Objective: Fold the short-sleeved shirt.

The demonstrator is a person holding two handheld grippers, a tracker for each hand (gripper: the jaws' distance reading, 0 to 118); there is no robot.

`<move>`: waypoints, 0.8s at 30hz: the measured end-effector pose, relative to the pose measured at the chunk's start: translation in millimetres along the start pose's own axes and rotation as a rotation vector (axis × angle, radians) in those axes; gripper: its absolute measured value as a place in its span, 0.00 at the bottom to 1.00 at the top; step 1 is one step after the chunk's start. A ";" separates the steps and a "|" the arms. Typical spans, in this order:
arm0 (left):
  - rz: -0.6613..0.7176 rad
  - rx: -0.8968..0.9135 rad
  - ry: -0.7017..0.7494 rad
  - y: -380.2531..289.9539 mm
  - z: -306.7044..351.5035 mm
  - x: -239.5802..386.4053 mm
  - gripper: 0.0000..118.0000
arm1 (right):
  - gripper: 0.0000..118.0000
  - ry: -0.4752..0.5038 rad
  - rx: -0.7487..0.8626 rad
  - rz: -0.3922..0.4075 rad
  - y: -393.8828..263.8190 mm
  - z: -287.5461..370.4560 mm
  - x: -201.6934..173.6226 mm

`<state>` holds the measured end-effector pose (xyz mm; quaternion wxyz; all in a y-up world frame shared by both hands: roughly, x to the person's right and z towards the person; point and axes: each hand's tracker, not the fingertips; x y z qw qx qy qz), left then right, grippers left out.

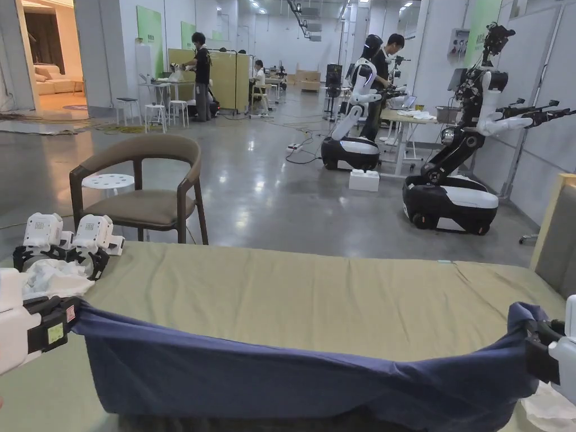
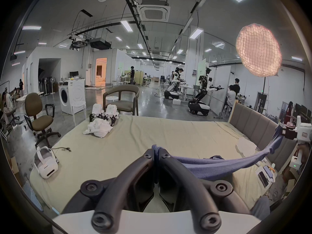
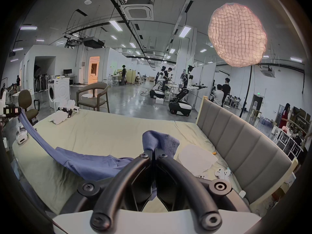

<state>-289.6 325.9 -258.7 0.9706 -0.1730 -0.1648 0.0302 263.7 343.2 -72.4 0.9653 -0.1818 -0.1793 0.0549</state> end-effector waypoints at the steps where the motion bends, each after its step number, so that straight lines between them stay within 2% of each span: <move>1: 0.004 -0.004 0.001 -4.6 4.9 0.5 0.00 | 0.00 0.002 -0.004 -0.007 -4.1 8.0 -2.1; 4: 0.029 -0.056 0.021 -27.8 12.4 -2.1 0.00 | 0.00 0.014 -0.042 -0.002 -22.5 17.2 -9.8; 11: 0.110 -0.273 0.044 -117.7 -5.5 -7.0 0.00 | 0.00 0.077 -0.270 -0.008 -100.5 -6.3 -32.0; 18: 0.093 -0.518 0.088 -200.3 -44.3 -7.4 0.00 | 0.00 0.120 -0.488 -0.005 -184.1 -44.3 -52.6; 24: 0.095 -0.599 0.129 -241.3 -71.0 -13.0 0.00 | 0.00 0.116 -0.602 -0.014 -232.9 -69.6 -65.9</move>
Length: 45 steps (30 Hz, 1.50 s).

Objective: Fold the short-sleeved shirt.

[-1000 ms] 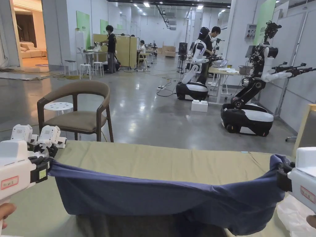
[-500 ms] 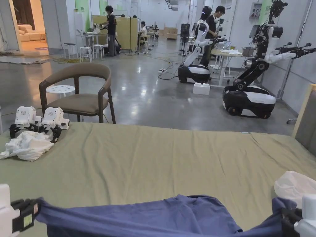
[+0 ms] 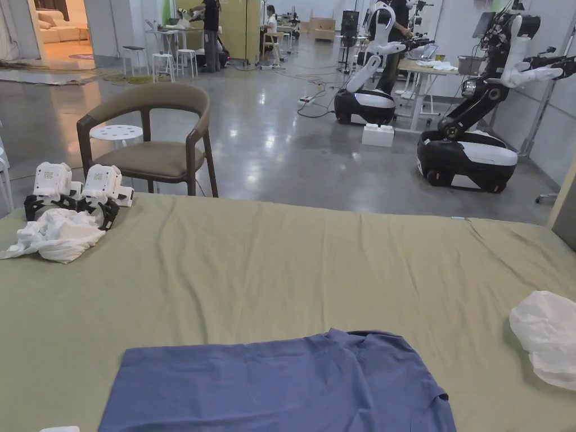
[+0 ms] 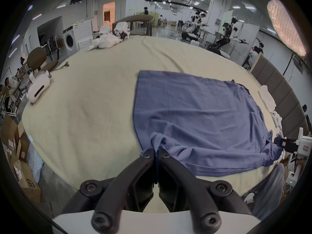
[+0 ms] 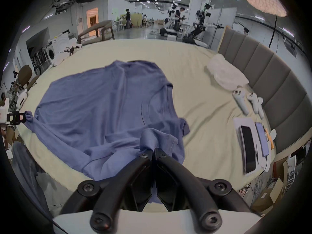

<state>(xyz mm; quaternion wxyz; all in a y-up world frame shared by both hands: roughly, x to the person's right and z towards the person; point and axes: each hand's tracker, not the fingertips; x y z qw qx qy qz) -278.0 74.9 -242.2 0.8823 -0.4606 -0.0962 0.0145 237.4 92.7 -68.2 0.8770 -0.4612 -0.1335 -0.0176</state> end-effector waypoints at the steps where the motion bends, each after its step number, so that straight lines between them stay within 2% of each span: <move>1: 0.006 -0.006 0.000 -1.5 -4.9 -0.6 0.02 | 0.01 0.001 -0.007 -0.008 -3.5 -4.7 -0.8; 3: 0.014 -0.012 0.003 -5.7 -8.2 0.5 0.11 | 0.02 -0.001 -0.025 -0.013 -7.6 -12.6 -3.5; 6: 0.046 0.033 -0.024 -2.8 -11.7 -1.3 0.18 | 0.08 -0.022 0.017 -0.023 -5.5 -11.1 -9.1; 8: 0.042 0.102 -0.020 2.8 -4.1 6.6 0.50 | 0.41 -0.037 0.093 -0.025 4.9 -4.1 -14.6; 9: 0.029 0.141 -0.017 6.8 -1.2 10.3 0.60 | 0.51 -0.022 0.139 -0.031 9.7 -0.8 -16.5; 10: 0.015 0.189 -0.016 12.1 3.2 15.8 0.63 | 0.56 -0.010 0.191 -0.032 16.4 3.3 -20.3; 12: -0.016 0.263 -0.029 23.0 13.9 31.2 0.63 | 0.56 -0.003 0.279 -0.024 30.3 9.4 -29.8; 14: -0.040 0.336 -0.054 36.2 22.6 44.6 0.63 | 0.61 -0.001 0.366 -0.015 45.8 16.4 -40.7; 20: -0.097 0.598 -0.022 66.7 55.5 85.3 0.61 | 0.62 -0.004 0.649 -0.062 84.6 46.4 -73.3; 23: -0.119 0.688 0.021 77.8 70.2 100.0 0.45 | 0.61 -0.020 0.773 -0.058 99.0 61.7 -87.6; 24: -0.124 0.714 0.034 79.5 74.0 102.9 0.38 | 0.57 -0.028 0.805 -0.057 101.9 65.9 -91.1; 27: -0.151 0.793 0.058 83.1 85.0 111.0 0.16 | 0.08 -0.058 0.886 -0.045 111.5 75.8 -101.9; 28: -0.158 0.800 0.062 83.7 87.5 112.8 0.05 | 0.04 -0.064 0.894 -0.038 113.9 76.8 -104.3; 29: -0.159 0.797 0.068 84.4 88.7 114.0 0.01 | 0.04 -0.059 0.899 -0.034 116.2 75.2 -105.2; 34: -0.152 0.752 0.058 86.0 77.9 101.3 0.00 | 0.00 -0.035 0.891 -0.036 123.4 67.1 -109.2; 36: -0.127 0.675 0.087 92.6 63.6 87.5 0.00 | 0.00 -0.019 0.862 -0.039 123.6 59.5 -108.4; 38: -0.063 0.588 0.057 103.1 41.2 64.3 0.00 | 0.00 -0.006 0.832 -0.037 123.1 50.0 -108.3; 41: 0.033 0.432 0.035 126.6 -8.3 22.3 0.00 | 0.00 -0.009 0.779 -0.029 121.8 29.3 -105.1; 45: 0.096 0.256 0.047 161.2 -69.7 -21.8 0.00 | 0.00 -0.006 0.702 -0.024 120.6 6.5 -100.7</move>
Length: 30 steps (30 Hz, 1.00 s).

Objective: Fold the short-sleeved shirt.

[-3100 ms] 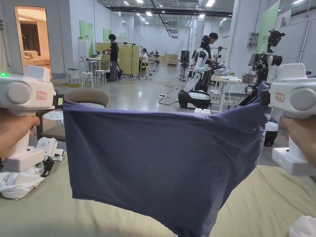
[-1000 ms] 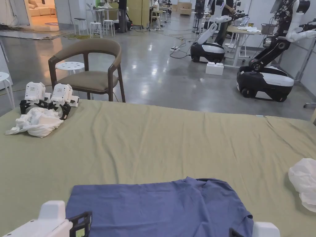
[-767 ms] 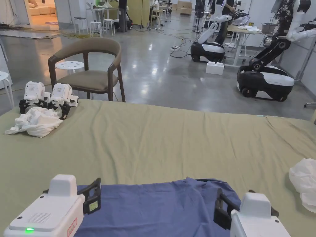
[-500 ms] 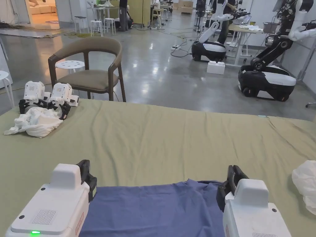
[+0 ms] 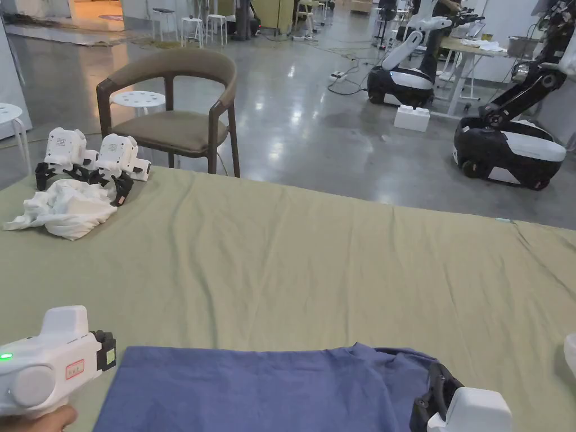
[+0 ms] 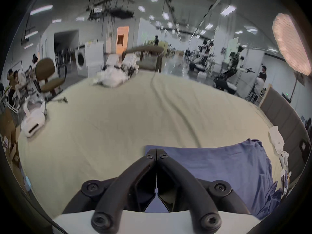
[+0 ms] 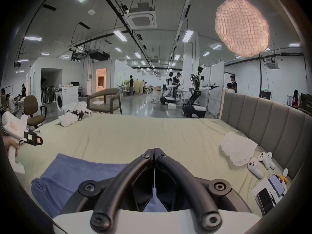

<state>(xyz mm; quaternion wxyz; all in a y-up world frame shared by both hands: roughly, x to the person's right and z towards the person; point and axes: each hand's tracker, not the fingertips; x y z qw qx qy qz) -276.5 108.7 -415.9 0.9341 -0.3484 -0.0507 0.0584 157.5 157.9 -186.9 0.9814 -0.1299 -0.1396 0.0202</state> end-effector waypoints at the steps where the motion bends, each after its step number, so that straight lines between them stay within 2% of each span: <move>1: 0.010 -0.038 -0.013 4.5 -16.5 -6.8 0.00 | 0.00 0.000 -0.014 0.005 -3.9 -3.9 1.0; 3: 0.033 -0.101 -0.018 12.4 -38.5 -9.3 0.00 | 0.00 -0.002 -0.036 0.010 -10.6 -10.4 3.1; 5: 0.061 -0.162 -0.020 16.4 -63.7 -12.9 0.17 | 0.00 -0.011 -0.062 0.012 -17.4 -15.9 5.7; 6: 0.069 -0.183 -0.024 18.3 -69.9 -11.2 0.31 | 0.00 -0.012 -0.072 0.014 -20.3 -18.5 6.9; 7: 0.077 -0.227 -0.040 18.9 -82.5 -11.6 0.49 | 0.00 -0.015 -0.088 0.016 -23.7 -21.6 8.2; 8: 0.081 -0.269 -0.051 18.1 -93.0 -11.0 0.57 | 0.00 -0.017 -0.100 0.018 -27.0 -23.4 9.5; 10: 0.097 -0.328 -0.068 15.3 -105.8 -8.0 0.59 | 0.00 -0.019 -0.123 0.031 -32.5 -27.6 11.8; 15: -0.011 -0.364 0.021 3.4 -122.6 9.0 0.58 | 0.00 -0.034 -0.169 0.025 -44.2 -36.8 21.2; 19: -0.178 -0.330 0.059 1.7 -124.4 29.8 0.37 | 0.00 -0.040 -0.226 0.007 -47.4 -52.4 33.6; 21: -0.197 -0.324 0.038 2.8 -124.1 35.3 0.32 | 0.00 -0.039 -0.275 0.006 -46.1 -68.8 43.4; 23: -0.219 -0.315 0.019 3.5 -121.5 38.2 0.08 | 0.01 -0.046 -0.307 -0.003 -41.9 -93.2 57.4; 24: -0.220 -0.314 -0.014 4.7 -120.6 38.1 0.00 | 0.04 -0.037 -0.337 -0.002 -40.2 -106.2 65.7; 25: -0.218 -0.315 0.000 4.6 -118.0 38.7 0.00 | 0.12 -0.022 -0.377 -0.020 -38.1 -122.5 74.7; 28: -0.207 -0.279 -0.007 8.3 -108.4 34.8 0.00 | 0.44 0.002 -0.488 -0.033 -31.6 -178.4 100.1; 30: -0.189 -0.258 -0.014 10.2 -99.6 32.8 0.00 | 0.48 0.024 -0.547 -0.025 -31.4 -208.6 108.8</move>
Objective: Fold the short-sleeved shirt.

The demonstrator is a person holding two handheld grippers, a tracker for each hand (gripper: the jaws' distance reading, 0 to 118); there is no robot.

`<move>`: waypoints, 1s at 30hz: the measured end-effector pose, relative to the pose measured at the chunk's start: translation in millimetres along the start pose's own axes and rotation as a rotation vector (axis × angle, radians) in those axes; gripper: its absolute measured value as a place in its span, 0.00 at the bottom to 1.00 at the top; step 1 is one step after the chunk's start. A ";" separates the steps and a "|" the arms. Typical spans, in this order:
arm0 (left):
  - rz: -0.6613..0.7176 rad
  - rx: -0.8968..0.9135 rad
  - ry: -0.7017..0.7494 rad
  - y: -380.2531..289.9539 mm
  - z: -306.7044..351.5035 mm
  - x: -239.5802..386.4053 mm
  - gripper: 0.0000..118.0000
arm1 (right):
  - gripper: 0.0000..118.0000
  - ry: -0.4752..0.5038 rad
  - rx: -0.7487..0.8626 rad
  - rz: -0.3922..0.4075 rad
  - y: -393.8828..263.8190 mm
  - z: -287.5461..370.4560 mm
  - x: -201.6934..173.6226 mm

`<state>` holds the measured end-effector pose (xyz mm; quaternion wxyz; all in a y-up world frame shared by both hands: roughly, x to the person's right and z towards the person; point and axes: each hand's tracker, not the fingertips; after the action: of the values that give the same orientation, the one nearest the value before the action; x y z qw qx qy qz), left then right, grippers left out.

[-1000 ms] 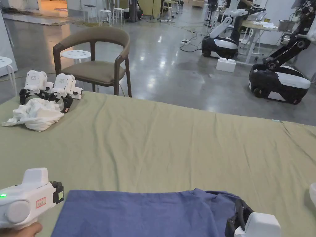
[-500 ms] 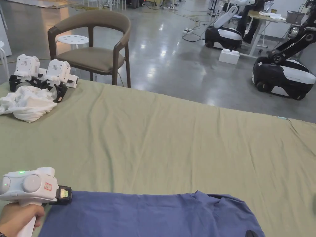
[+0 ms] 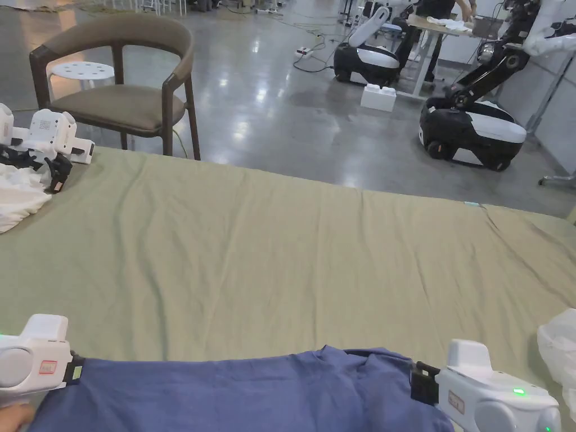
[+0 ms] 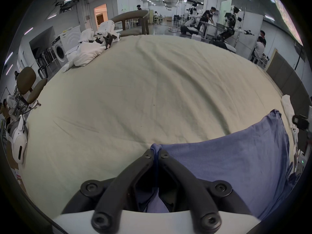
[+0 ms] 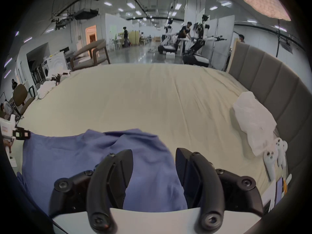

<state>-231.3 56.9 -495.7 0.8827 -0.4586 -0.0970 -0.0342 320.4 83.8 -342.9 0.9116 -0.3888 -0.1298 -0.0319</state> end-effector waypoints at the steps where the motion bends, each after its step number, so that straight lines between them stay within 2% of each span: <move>1: -0.001 0.016 -0.002 -0.3 5.2 -0.5 0.00 | 0.49 -0.004 0.007 0.021 9.0 -16.7 3.5; 2: -0.005 0.032 0.001 -0.7 10.5 -0.6 0.00 | 0.49 0.009 -0.033 0.046 17.2 -32.3 11.4; 8: -0.005 0.075 0.003 -1.9 27.0 0.4 0.00 | 0.49 0.094 -0.198 0.002 28.1 -94.8 14.8; 11: 0.001 0.082 0.000 0.4 30.6 -2.9 0.00 | 0.42 0.096 -0.272 0.017 22.5 -110.9 12.5; 12: 0.001 0.083 0.002 1.1 30.3 -3.5 0.00 | 0.34 0.083 -0.238 0.024 22.6 -106.6 10.8; 13: 0.000 0.084 0.005 2.1 30.5 -4.1 0.00 | 0.12 0.084 -0.232 0.029 24.8 -104.2 7.8; 14: -0.001 0.085 0.005 3.0 30.8 -4.7 0.00 | 0.03 0.097 -0.231 0.029 26.4 -103.1 5.7; 15: -0.004 0.085 0.005 3.5 30.8 -5.1 0.00 | 0.03 0.130 -0.227 0.016 27.0 -104.3 5.3; 18: 0.003 0.089 0.007 4.6 32.2 -5.6 0.00 | 0.03 0.098 -0.240 0.025 29.8 -105.9 1.5; 21: 0.011 0.111 -0.002 5.7 41.5 -5.2 0.00 | 0.03 0.048 -0.161 0.049 33.7 -85.8 3.2; 23: 0.007 0.138 -0.007 8.4 51.4 -5.6 0.00 | 0.03 0.034 -0.102 0.066 39.0 -58.9 5.5; 26: 0.010 0.190 -0.022 13.5 73.8 -4.5 0.00 | 0.03 0.031 -0.016 0.019 46.0 -15.8 14.3; 30: 0.010 0.284 -0.029 22.5 115.8 -1.1 0.00 | 0.03 0.007 0.120 0.018 52.4 50.4 22.6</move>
<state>-245.2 164.3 -449.1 0.9374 -0.3299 -0.1113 -0.0089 339.8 157.4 -340.2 0.9340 -0.3345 -0.1245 -0.0171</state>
